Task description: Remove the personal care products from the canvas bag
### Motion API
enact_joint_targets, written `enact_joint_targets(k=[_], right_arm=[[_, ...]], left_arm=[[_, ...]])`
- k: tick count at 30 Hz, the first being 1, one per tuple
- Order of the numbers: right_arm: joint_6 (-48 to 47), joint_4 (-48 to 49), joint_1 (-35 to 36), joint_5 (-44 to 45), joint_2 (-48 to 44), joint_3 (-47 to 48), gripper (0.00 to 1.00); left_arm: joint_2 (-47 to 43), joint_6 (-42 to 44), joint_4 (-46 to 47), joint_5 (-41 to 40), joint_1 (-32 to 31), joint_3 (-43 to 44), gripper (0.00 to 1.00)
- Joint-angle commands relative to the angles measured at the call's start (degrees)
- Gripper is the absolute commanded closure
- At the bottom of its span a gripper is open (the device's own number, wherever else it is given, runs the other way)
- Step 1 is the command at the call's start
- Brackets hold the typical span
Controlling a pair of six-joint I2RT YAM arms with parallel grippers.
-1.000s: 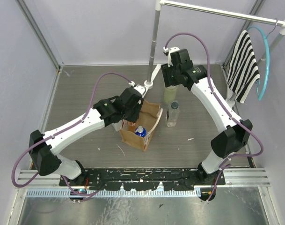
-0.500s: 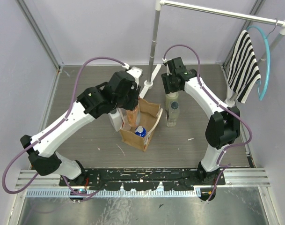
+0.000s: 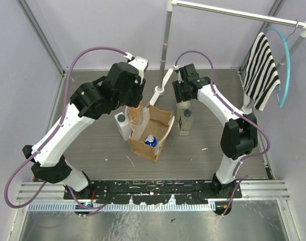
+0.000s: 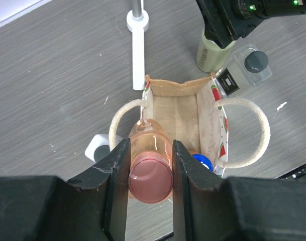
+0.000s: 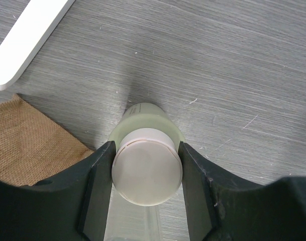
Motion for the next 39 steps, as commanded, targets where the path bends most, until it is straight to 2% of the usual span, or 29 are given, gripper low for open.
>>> enact_joint_targets(k=[1,6,9,15,31,34,39], right_arm=[[1.5,5.1,-0.2,-1.2,-1.4,0.9,0.77],[1.6,5.2,-0.3,-1.3,-1.2,0.6,0.77],[1.8,5.2,-0.2,-0.7,-0.9,0.5,0.77],[3.3,5.3,-0.3,-0.4,0.0,0.3,0.76],[4.7,3.8,-0.3,-1.2,2.9,-0.3,0.71],[4.5,2.9,-0.2,-1.5,3.5,0.2,0.59],[4.3,2.1,-0.3,-1.6,3.8,0.9,0.25]], left_arm=[[-4.9,1.0,1.1,-6.7,0.4,3.6,1.00],[-8.3,-1.4,-2.3,-11.1,0.5,4.5,1.00],[-10.7,-3.1,-3.9,-13.0,0.5,1.9,1.00],[-18.6,-8.4,-3.0,-14.4,0.5,-11.6,1.00],[-34.2,-19.8,11.4,-15.8,1.7,-45.4,1.00],[-36.1,-21.3,14.7,-15.6,1.7,-50.9,1.00],[-37.8,-22.8,17.9,-15.9,1.7,-57.2,1.00]])
